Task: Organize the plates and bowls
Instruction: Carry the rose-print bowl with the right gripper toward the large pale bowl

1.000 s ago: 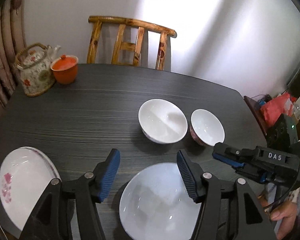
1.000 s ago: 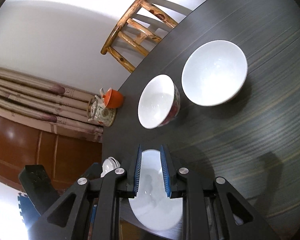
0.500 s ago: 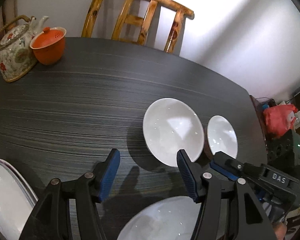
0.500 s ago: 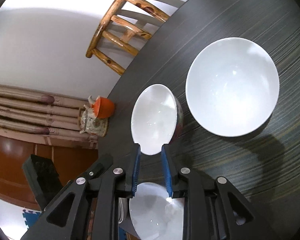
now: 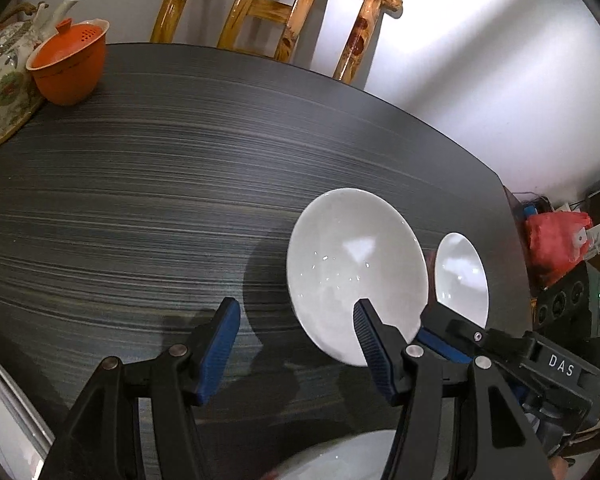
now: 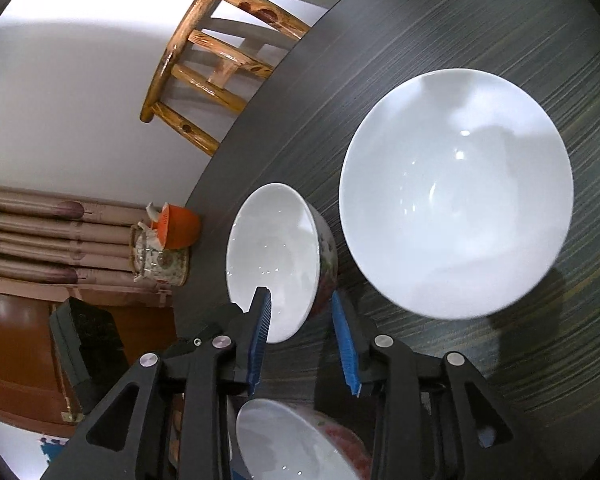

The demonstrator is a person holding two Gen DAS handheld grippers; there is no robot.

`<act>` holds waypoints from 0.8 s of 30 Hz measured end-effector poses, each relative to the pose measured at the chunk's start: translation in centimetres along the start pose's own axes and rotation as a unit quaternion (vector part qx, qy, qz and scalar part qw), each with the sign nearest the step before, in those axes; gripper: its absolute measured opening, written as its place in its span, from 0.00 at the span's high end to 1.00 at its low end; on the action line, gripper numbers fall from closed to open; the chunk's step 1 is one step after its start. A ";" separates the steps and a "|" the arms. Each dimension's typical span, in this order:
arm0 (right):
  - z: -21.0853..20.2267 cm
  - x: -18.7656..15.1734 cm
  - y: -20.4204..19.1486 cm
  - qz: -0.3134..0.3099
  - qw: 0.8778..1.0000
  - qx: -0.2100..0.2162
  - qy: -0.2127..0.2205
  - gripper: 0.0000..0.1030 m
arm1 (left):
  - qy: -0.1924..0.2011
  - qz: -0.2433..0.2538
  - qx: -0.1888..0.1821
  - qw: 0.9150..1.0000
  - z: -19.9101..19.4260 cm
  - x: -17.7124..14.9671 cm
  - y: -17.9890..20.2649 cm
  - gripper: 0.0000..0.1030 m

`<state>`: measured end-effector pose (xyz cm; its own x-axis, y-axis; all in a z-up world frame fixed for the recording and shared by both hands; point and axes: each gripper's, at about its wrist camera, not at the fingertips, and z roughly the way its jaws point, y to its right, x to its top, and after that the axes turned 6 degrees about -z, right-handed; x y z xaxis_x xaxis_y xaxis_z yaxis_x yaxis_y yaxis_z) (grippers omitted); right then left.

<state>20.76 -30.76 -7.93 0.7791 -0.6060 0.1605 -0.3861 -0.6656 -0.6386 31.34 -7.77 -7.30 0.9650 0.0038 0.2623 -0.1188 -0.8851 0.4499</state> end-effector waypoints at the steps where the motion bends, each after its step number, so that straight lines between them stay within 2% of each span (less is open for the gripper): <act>1: 0.2 0.1 0.1 0.002 1.000 -0.001 -0.001 0.70 | -0.004 -0.003 0.001 1.000 0.3 0.1 -0.1 0.41; 6: 1.4 0.5 0.1 0.002 1.000 -0.008 -0.009 0.70 | -0.012 -0.009 0.003 1.000 1.2 0.3 -0.4 0.41; 9: 1.9 0.7 0.2 0.000 1.000 -0.008 -0.013 0.70 | 0.000 0.000 0.012 1.000 1.6 0.4 -0.3 0.44; 10: 2.1 0.8 0.2 -0.002 1.000 -0.012 -0.013 0.70 | 0.003 0.002 0.014 1.000 1.7 0.5 -0.3 0.51; 11: 2.2 0.8 0.3 -0.004 1.000 -0.015 -0.013 0.70 | -0.002 0.002 0.014 1.000 2.0 0.5 -0.3 0.74; 12: 2.3 0.9 0.4 -0.003 1.000 -0.016 -0.013 0.70 | -0.011 0.000 0.007 1.000 2.3 0.6 -0.4 0.85; 14: 2.5 1.0 0.5 -0.004 1.000 -0.016 -0.016 0.70 | -0.013 -0.005 0.010 1.000 2.6 0.6 -0.3 0.92; 15: 2.7 1.0 0.6 -0.007 1.000 -0.020 -0.019 0.70 | -0.009 0.001 0.017 1.000 2.6 0.6 -0.1 0.93; 17: 3.1 1.1 0.4 -0.019 0.999 -0.029 -0.025 0.80 | -0.003 0.007 0.026 1.000 2.5 0.6 0.1 0.93; 18: 3.3 1.0 0.1 -0.029 0.999 -0.034 -0.029 0.82 | -0.002 0.001 0.023 1.000 2.4 0.5 0.0 0.93; 21: 3.4 0.8 -0.7 -0.058 0.996 -0.057 -0.030 0.82 | 0.006 -0.017 0.005 1.000 1.2 0.1 -0.5 0.93; 24: 2.9 0.6 -0.8 -0.061 0.997 -0.044 -0.029 0.83 | 0.022 -0.019 -0.004 1.000 -1.2 -0.9 -0.3 0.93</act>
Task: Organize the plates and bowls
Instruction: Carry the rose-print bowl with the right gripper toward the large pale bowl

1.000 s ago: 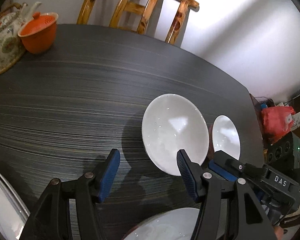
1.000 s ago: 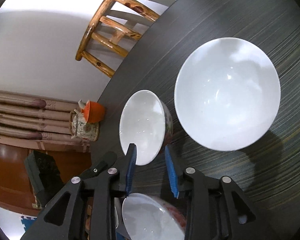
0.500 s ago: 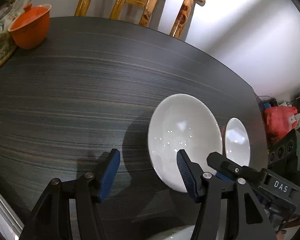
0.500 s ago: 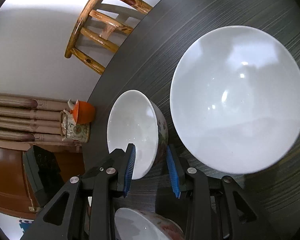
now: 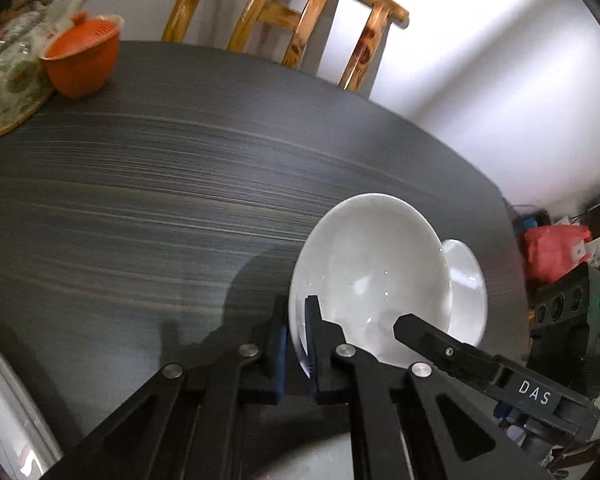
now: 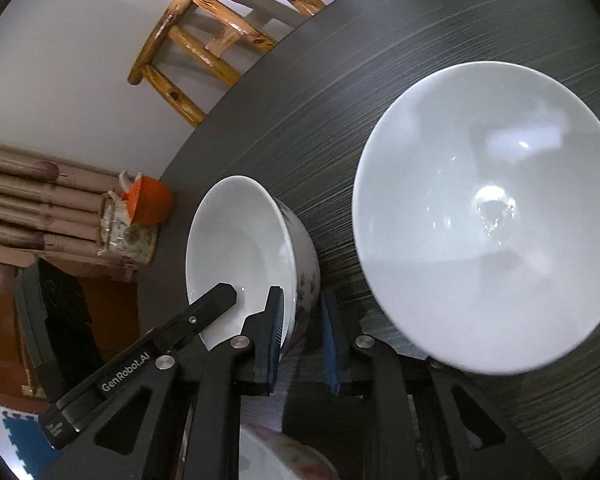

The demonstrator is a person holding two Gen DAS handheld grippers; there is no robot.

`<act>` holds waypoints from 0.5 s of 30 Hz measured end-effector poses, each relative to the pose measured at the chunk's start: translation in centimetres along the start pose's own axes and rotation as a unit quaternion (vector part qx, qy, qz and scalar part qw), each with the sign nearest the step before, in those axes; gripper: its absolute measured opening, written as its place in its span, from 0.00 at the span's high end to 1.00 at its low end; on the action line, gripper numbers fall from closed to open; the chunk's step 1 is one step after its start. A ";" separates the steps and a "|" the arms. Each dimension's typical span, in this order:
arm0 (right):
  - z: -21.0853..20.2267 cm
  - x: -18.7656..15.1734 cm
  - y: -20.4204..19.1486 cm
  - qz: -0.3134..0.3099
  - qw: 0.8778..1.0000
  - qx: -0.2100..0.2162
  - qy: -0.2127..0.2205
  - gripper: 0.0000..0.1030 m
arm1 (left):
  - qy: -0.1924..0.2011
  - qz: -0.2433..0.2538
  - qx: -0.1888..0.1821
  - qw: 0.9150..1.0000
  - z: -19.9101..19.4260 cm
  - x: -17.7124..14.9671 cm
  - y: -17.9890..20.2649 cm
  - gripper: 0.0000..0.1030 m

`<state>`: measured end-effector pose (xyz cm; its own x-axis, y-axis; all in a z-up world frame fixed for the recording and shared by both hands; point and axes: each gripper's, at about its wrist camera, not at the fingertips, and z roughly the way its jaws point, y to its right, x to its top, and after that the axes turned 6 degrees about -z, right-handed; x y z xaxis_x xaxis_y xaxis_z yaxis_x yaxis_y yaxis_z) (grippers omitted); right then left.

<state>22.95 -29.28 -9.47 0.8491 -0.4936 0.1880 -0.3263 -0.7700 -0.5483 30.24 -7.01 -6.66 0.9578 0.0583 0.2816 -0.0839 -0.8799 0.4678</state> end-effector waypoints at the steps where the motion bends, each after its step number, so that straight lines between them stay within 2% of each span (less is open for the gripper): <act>1: -0.5 -0.2 -0.4 -0.007 1.000 0.003 0.003 0.83 | 0.006 0.002 -0.001 1.000 -0.9 -0.4 0.1 0.93; 8: -4.9 -3.0 -3.3 -0.053 0.998 0.032 0.009 0.83 | 0.028 0.012 -0.009 0.999 -6.9 -4.7 0.7 0.93; 15: -7.1 -8.3 -3.4 -0.061 0.997 0.048 -0.022 0.83 | 0.009 0.013 0.007 1.000 -7.9 -9.8 -0.1 0.93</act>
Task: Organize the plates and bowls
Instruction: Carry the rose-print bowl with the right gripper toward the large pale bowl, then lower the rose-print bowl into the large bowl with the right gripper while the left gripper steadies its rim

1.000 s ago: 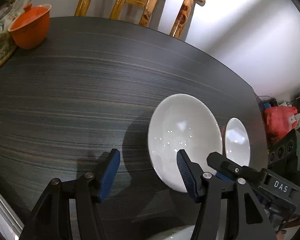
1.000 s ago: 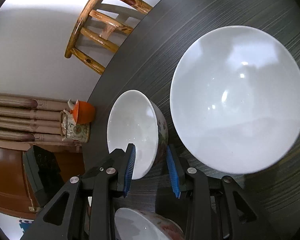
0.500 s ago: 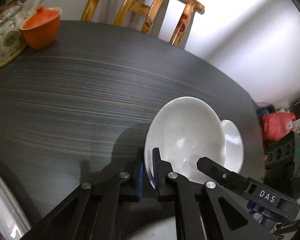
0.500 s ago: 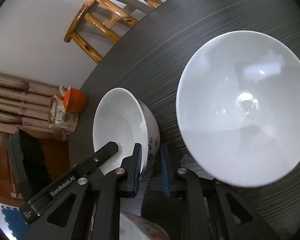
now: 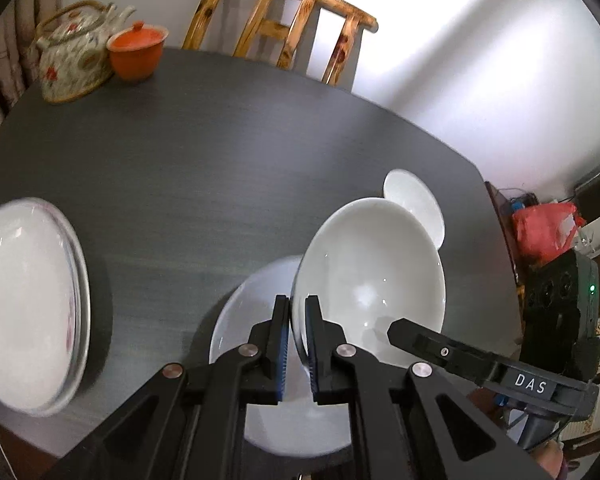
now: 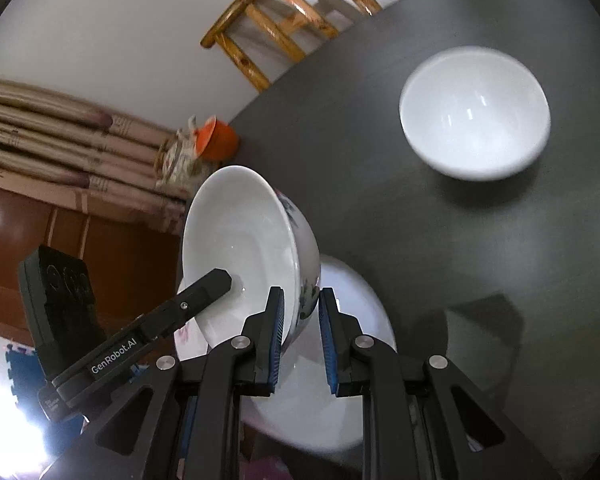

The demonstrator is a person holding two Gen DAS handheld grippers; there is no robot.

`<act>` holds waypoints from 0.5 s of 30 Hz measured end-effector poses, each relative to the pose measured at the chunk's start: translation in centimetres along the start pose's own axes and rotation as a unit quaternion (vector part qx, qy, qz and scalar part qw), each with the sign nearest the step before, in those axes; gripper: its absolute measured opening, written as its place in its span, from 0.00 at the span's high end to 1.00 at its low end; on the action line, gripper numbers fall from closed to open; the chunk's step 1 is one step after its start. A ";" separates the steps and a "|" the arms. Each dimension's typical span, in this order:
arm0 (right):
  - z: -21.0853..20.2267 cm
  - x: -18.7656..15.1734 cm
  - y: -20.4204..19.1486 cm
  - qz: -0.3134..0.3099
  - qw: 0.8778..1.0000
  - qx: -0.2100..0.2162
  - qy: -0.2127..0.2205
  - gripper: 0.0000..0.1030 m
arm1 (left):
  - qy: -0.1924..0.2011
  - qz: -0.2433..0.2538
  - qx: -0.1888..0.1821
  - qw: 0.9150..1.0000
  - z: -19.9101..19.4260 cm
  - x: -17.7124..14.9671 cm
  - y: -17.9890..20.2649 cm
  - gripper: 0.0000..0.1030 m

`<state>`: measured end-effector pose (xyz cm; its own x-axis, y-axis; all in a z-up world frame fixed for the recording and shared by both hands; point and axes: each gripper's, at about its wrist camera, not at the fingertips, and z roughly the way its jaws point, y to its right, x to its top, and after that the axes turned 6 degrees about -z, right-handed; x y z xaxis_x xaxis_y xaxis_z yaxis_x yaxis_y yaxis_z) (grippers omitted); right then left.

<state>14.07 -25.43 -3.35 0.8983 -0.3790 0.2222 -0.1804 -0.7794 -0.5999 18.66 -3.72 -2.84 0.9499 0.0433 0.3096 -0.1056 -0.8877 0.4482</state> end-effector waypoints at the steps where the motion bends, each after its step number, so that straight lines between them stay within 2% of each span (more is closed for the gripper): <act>1: 0.0 -0.8 0.2 0.003 1.000 0.001 -0.005 0.83 | -0.004 -0.002 0.004 1.000 0.2 -0.7 -0.4 0.93; 7: 1.0 -3.0 0.7 0.005 1.000 -0.011 -0.027 0.83 | -0.025 -0.008 0.027 0.999 1.4 -3.3 -1.7 0.92; 15: 1.9 -4.0 1.2 0.002 0.999 -0.031 -0.040 0.83 | -0.031 0.004 0.046 0.998 2.1 -4.0 -1.7 0.91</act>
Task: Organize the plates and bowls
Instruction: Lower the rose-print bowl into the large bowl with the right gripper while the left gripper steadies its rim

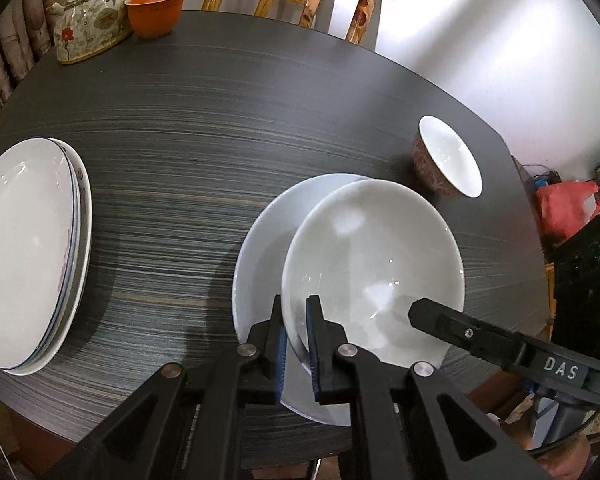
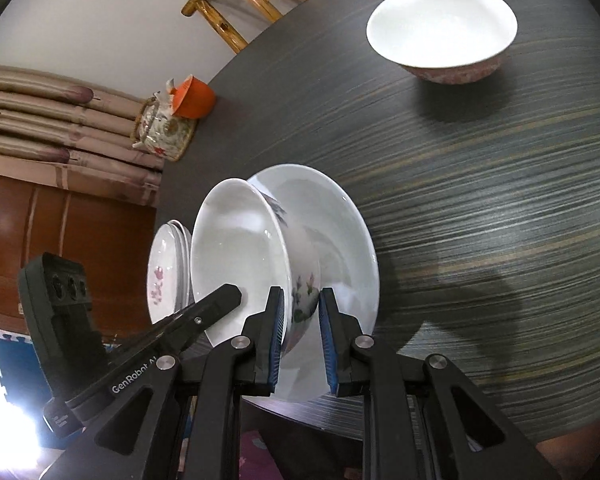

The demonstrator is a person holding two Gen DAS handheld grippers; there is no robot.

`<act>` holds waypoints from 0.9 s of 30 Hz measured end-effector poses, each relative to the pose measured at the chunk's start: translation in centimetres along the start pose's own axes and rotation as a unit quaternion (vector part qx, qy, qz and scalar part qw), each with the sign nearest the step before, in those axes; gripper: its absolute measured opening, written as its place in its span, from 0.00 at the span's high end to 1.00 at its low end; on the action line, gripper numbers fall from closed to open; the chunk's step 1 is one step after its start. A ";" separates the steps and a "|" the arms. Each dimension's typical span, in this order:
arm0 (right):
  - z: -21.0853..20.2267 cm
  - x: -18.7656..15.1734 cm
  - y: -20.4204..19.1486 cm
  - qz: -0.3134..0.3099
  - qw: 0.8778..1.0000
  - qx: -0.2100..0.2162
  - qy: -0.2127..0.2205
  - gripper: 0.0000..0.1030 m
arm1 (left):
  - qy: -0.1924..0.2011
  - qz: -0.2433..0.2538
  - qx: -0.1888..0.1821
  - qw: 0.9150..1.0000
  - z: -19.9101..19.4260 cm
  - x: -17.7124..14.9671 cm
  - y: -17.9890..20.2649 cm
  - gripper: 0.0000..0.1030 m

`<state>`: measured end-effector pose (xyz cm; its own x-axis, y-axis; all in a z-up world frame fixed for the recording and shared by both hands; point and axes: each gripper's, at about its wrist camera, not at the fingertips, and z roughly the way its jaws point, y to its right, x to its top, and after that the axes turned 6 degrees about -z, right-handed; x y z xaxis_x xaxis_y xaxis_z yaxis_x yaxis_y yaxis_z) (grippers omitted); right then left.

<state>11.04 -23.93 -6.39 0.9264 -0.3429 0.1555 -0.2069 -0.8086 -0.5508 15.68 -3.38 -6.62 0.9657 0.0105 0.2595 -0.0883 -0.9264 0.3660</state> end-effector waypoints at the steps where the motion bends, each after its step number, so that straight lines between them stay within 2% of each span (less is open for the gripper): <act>1: 0.1 -0.1 0.1 0.001 1.000 -0.002 -0.001 0.83 | -0.001 0.001 0.001 1.000 0.1 0.0 0.0 0.91; 10: 0.5 -0.1 0.0 -0.004 1.000 -0.012 -0.004 0.83 | 0.009 0.018 0.017 1.000 0.2 -0.2 0.7 0.89; 18: 0.5 0.1 -0.5 -0.014 1.000 -0.025 0.003 0.80 | 0.001 0.034 0.024 0.999 0.2 -0.5 1.6 0.75; 27: 0.2 0.2 -0.8 -0.016 0.999 -0.033 0.009 0.80 | 0.011 0.044 0.039 0.998 -0.9 -0.3 1.9 0.67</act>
<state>11.46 -23.28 -6.12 0.9276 -0.3237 0.1866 -0.1980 -0.8493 -0.4894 15.05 -4.86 -5.21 0.9497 -0.0641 0.3065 -0.1517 -0.9505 0.2712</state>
